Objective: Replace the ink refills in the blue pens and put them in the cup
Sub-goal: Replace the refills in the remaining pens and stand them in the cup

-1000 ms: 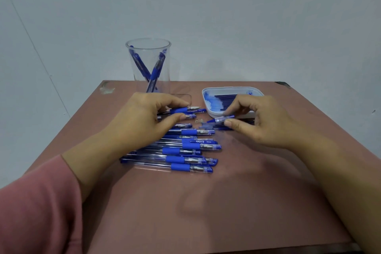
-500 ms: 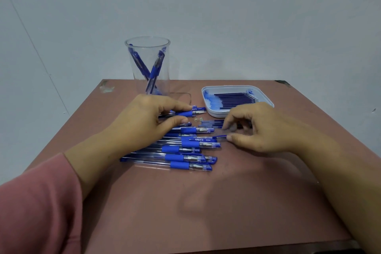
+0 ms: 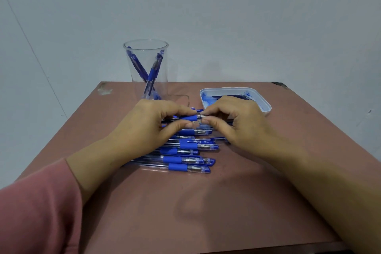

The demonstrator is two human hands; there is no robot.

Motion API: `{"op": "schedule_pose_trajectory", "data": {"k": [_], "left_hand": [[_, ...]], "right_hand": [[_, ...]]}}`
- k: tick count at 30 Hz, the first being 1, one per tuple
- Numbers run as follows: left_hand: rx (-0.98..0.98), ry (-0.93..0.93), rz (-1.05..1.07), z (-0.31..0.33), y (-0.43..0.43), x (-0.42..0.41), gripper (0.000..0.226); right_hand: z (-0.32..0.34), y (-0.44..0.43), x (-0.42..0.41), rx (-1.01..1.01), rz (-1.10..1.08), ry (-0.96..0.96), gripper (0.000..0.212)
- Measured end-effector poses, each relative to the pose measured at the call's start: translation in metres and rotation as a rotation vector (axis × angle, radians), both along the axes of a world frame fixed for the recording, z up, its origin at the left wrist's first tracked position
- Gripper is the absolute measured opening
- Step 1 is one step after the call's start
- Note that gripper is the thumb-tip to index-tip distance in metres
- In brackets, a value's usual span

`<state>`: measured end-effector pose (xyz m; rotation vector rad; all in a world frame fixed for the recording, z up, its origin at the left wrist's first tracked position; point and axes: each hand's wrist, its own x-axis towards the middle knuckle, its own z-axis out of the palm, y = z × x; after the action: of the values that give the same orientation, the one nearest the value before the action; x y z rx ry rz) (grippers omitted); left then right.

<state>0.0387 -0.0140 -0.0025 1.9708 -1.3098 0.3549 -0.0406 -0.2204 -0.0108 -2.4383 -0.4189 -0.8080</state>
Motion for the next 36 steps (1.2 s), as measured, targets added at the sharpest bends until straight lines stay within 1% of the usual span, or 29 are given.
{"op": "schedule_pose_trajectory", "data": {"k": [5, 9, 13, 16, 18, 19, 22, 23, 24, 27, 29, 32, 34, 36], "left_hand": [[-0.007, -0.021, 0.027, -0.002, 0.001, 0.004, 0.035], [-0.029, -0.061, 0.034, -0.003, 0.002, 0.009, 0.033], [-0.057, -0.105, 0.009, -0.003, 0.002, 0.009, 0.034], [-0.057, -0.117, 0.003, -0.003, 0.002, 0.011, 0.034], [-0.062, -0.119, 0.015, -0.004, 0.003, 0.013, 0.030], [-0.068, -0.118, 0.020, -0.005, 0.003, 0.014, 0.027], [-0.074, -0.126, 0.027, -0.004, 0.003, 0.015, 0.028], [-0.068, -0.131, 0.027, -0.004, 0.003, 0.015, 0.028], [-0.058, -0.137, 0.028, -0.003, 0.003, 0.015, 0.028], [-0.047, -0.136, 0.027, -0.004, 0.003, 0.014, 0.030], [-0.060, -0.127, 0.022, -0.004, 0.003, 0.013, 0.030], [-0.060, -0.132, 0.016, -0.003, 0.003, 0.012, 0.029], [-0.054, -0.134, 0.014, -0.002, 0.003, 0.011, 0.028], [-0.046, -0.138, 0.011, -0.001, 0.003, 0.010, 0.029]], "right_hand": [[0.003, -0.001, -0.002, 0.036, 0.014, -0.004, 0.009], [0.007, 0.000, -0.005, 0.106, 0.012, 0.033, 0.015], [0.007, 0.004, -0.007, 0.129, 0.015, 0.061, 0.007], [0.008, 0.004, -0.006, 0.091, 0.020, 0.037, 0.018], [0.008, 0.003, -0.007, 0.093, 0.022, 0.049, 0.025], [0.009, 0.003, -0.009, 0.111, 0.017, 0.055, 0.024], [0.009, 0.002, -0.009, 0.186, 0.005, 0.074, 0.008], [0.009, 0.002, -0.009, 0.181, -0.003, 0.075, 0.006], [0.008, 0.003, -0.008, 0.166, -0.006, 0.075, 0.008], [0.008, 0.001, -0.008, 0.141, 0.001, 0.077, 0.022], [0.009, 0.001, -0.009, 0.149, -0.008, 0.084, 0.021], [0.010, 0.002, -0.010, 0.183, 0.012, 0.103, 0.011], [0.010, 0.004, -0.009, 0.146, 0.025, 0.096, 0.007], [0.010, 0.003, -0.009, 0.116, 0.024, 0.089, 0.015]]}}
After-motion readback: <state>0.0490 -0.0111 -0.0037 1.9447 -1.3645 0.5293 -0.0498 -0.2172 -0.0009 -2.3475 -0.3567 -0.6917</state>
